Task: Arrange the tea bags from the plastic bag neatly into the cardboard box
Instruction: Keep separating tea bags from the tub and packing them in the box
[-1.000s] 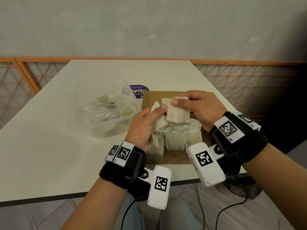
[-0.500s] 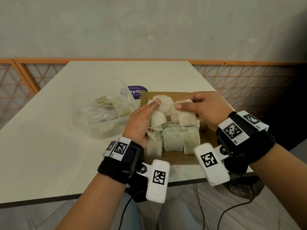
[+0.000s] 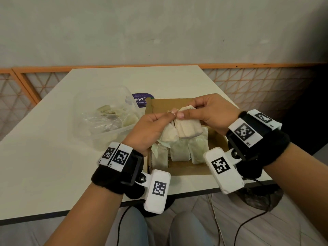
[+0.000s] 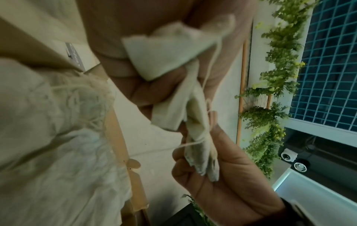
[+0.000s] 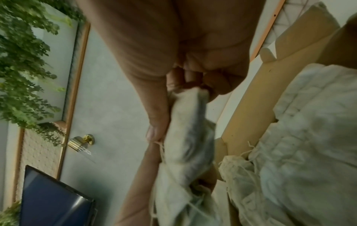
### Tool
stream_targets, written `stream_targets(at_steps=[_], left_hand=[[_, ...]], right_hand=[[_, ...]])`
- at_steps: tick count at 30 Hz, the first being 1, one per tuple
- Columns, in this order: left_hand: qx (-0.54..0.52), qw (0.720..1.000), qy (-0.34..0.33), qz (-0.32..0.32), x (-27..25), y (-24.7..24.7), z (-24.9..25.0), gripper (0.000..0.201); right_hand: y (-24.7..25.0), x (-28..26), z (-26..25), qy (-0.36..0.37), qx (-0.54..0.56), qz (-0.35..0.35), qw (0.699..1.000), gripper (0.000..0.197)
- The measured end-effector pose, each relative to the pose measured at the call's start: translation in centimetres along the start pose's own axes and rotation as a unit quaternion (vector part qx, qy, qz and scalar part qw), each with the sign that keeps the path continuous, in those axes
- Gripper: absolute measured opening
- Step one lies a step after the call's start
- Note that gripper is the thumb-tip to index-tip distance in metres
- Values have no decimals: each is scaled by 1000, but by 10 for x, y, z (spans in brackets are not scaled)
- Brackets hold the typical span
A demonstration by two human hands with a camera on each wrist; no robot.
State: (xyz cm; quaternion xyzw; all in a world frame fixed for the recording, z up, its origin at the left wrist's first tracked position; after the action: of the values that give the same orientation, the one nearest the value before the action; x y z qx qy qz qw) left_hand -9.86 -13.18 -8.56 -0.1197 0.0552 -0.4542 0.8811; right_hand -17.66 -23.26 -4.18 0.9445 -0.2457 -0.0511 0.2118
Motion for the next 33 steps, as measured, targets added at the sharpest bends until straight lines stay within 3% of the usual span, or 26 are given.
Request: stream_targets(at_steps=[4, 6, 8, 10, 14, 16, 18, 20, 22, 25, 33], left_hand=[[-22, 1000, 15, 15, -4, -1, -2, 41], [-1, 1000, 5, 12, -4, -1, -3, 53], [7, 1000, -3, -5, -5, -4, -4, 30], [-2, 1000, -1, -14, -7, -5, -5, 10], [5, 1000, -5, 1, -7, 6, -1, 19], [13, 1000, 7, -5, -7, 11, -1, 25], [23, 1000, 7, -9, -9, 14, -2, 26], [16, 1000, -2, 22, -11, 24, -3, 21], [-42, 997, -8, 64, -14, 38, -2, 17], [-161, 981, -12, 104, -14, 57, -2, 16], [-207, 971, 86, 86, -13, 42, -39, 20]], right_hand=[[0, 11, 13, -13, -6, 32, 999, 81], [-1, 9, 12, -23, 4, 39, 999, 70], [-3, 8, 10, -31, 29, 28, 999, 41], [-5, 9, 12, -44, 44, 21, 998, 35], [-12, 7, 26, -95, 4, -31, 995, 76], [-21, -1, 33, -121, 34, -79, 989, 55], [-23, -5, 37, -123, 70, -61, 988, 21], [-20, -5, 44, -125, 94, -19, 988, 9], [-19, -8, 52, -137, 108, 2, 985, 7], [-32, -18, 62, -135, 39, -21, 990, 4], [-70, -22, 67, -98, -62, -72, 991, 7]])
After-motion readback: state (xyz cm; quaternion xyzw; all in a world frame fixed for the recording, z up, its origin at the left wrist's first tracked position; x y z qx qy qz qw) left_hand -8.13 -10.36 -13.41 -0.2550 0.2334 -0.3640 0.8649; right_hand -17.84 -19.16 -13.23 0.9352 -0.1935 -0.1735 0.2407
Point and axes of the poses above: each hand's wrist, its own x-axis towards the middle knuckle, its own y-axis out of the back of the hand, z = x × y, the point moved 7 cm from there along x, towards the middle knuckle, and after that the axes turned 9 degrees about -x, right-handed, at the moved point
